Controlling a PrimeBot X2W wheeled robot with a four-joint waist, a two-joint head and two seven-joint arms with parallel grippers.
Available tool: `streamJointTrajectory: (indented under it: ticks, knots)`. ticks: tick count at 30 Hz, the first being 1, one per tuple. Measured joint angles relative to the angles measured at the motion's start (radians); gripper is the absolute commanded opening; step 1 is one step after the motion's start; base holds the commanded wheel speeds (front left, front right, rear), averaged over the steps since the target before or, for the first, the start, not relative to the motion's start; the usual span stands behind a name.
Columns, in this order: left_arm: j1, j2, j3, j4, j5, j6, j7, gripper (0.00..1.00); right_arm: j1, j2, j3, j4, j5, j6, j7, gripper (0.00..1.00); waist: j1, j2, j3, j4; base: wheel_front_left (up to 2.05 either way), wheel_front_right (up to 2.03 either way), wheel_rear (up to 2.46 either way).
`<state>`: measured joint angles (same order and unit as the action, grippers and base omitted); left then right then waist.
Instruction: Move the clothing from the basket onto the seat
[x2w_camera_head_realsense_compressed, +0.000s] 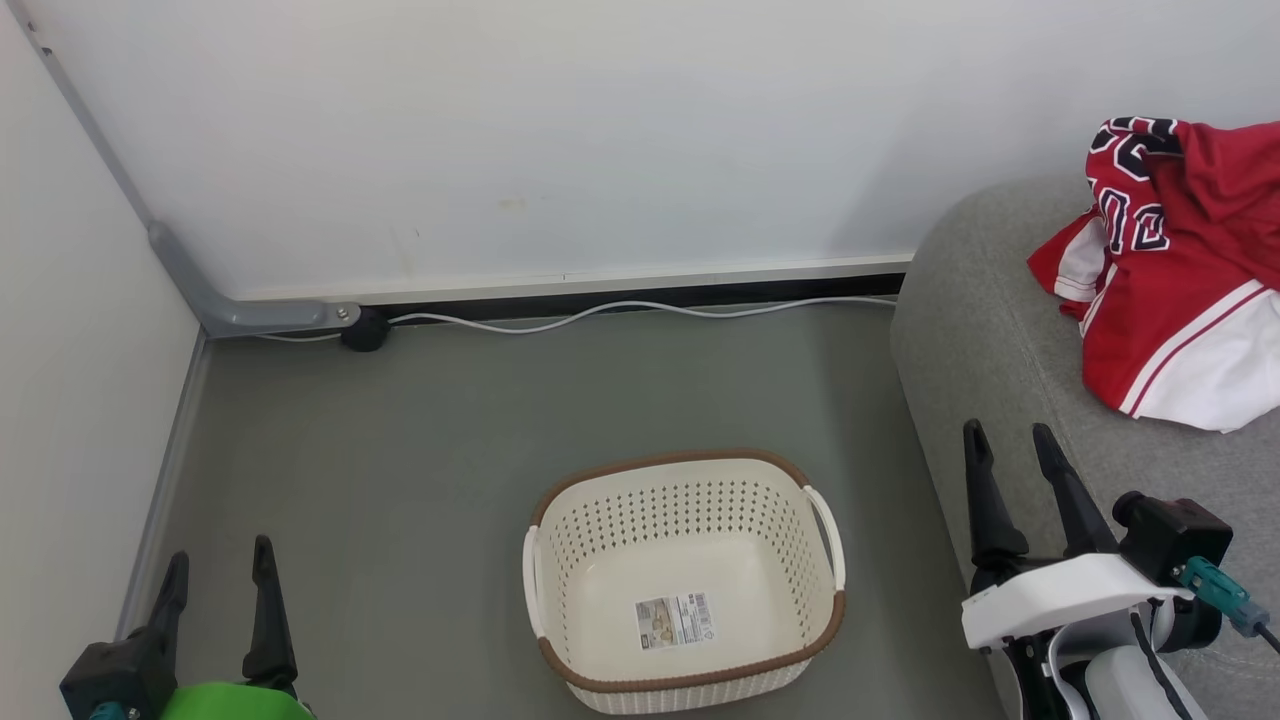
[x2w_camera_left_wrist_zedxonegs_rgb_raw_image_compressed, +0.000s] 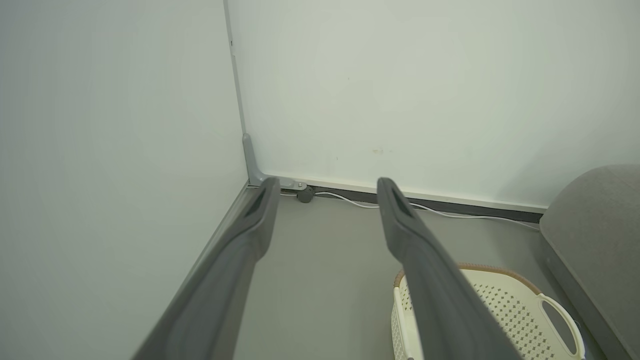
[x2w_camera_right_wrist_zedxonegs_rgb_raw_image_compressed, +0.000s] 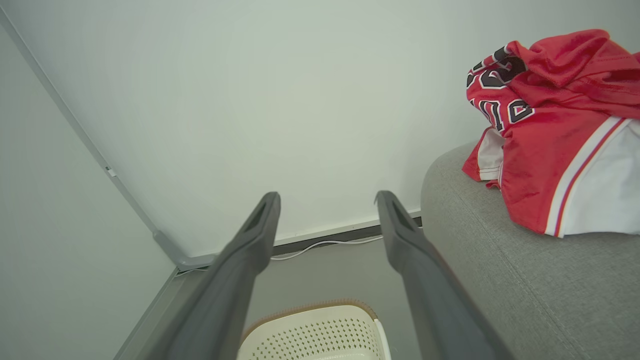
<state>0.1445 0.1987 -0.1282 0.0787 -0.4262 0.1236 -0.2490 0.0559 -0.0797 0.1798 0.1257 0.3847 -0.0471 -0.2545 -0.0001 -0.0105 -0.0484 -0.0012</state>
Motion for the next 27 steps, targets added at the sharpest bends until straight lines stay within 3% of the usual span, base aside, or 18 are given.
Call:
streamJointTrajectory:
  ticks: [13,14,27]
  knots:
    - [0.001,-0.018,0.009,-0.022,0.001,0.0,0.0,1.0,0.01,0.0,-0.001,-0.026,-0.007,-0.009,0.0,1.0,0.0,0.0,0.011,0.005,0.0,0.0,0.0]
    - [0.001,-0.018,0.01,-0.022,0.001,0.0,0.0,0.0,0.01,0.0,-0.001,-0.028,-0.007,-0.015,0.0,0.0,0.0,0.0,0.012,0.005,0.0,0.0,0.0]
    - [0.007,-0.057,0.001,0.037,-0.062,-0.01,0.02,0.0,0.049,0.014,-0.003,0.021,0.055,-0.006,0.009,0.0,0.0,0.0,0.016,0.005,0.0,0.0,0.0]
